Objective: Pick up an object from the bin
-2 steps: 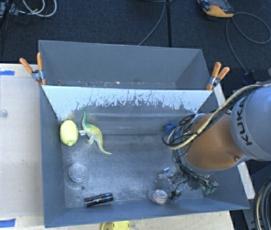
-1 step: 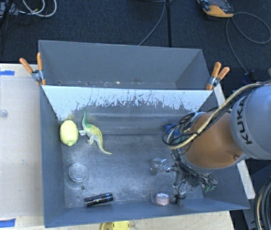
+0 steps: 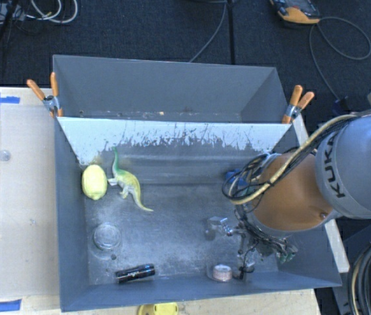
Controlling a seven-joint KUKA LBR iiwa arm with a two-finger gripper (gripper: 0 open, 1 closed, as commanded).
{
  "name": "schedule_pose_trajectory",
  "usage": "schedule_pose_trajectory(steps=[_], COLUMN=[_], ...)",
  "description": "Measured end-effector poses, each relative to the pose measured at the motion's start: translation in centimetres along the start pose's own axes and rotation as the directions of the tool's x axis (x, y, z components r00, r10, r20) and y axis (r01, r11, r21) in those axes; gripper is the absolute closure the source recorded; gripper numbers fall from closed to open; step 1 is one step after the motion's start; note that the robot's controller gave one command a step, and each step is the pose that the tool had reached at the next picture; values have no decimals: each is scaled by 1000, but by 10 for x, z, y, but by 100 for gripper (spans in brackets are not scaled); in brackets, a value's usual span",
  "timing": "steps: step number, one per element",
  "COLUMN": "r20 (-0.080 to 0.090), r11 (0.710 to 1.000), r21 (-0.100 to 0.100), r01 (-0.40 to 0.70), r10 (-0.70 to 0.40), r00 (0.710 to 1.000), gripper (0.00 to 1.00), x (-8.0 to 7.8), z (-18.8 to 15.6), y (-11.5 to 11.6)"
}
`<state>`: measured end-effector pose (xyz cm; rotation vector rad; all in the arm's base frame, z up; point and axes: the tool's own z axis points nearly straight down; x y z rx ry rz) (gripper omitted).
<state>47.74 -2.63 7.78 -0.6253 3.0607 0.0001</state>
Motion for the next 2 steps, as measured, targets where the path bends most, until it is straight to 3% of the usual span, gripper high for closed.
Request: schedule_pose_trajectory(steps=[1,2], r20=[5,6], r11=[975,974], r21=[3,3], r01=[224,225], r10=[-224,-225], r00=[975,974], gripper=[100,100], x=[-12,-12], z=[6,6], y=[34,34])
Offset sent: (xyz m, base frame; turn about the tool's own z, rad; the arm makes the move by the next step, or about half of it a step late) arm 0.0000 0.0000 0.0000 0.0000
